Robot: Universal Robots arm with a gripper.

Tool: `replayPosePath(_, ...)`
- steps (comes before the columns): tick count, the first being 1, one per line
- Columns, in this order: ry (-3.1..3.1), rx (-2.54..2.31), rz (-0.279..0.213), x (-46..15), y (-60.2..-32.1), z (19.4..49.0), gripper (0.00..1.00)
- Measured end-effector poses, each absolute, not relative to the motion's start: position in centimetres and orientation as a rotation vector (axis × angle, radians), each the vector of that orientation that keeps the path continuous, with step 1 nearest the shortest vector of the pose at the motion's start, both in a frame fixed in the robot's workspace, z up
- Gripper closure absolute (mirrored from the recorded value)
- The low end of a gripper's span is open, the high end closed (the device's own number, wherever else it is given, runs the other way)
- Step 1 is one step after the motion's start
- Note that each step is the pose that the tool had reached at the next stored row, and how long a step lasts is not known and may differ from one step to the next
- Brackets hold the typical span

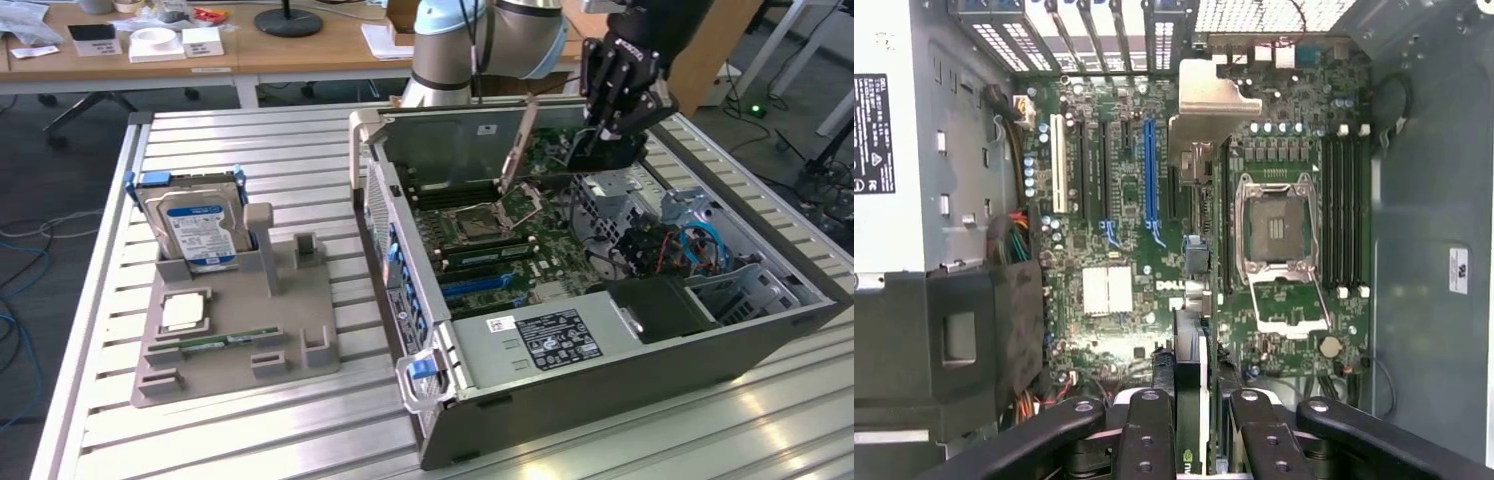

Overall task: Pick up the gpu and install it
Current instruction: 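Insert the gpu into the slot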

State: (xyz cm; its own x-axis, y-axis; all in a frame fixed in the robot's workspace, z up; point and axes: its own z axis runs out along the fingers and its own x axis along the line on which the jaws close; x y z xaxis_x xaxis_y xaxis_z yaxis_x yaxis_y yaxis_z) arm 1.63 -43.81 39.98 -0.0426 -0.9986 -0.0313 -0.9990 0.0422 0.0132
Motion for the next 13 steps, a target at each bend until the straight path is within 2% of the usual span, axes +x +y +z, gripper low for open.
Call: replayPosePath(13, 2.234, -2.188, 0.048, -0.3, -44.0, 37.8, 0.74)
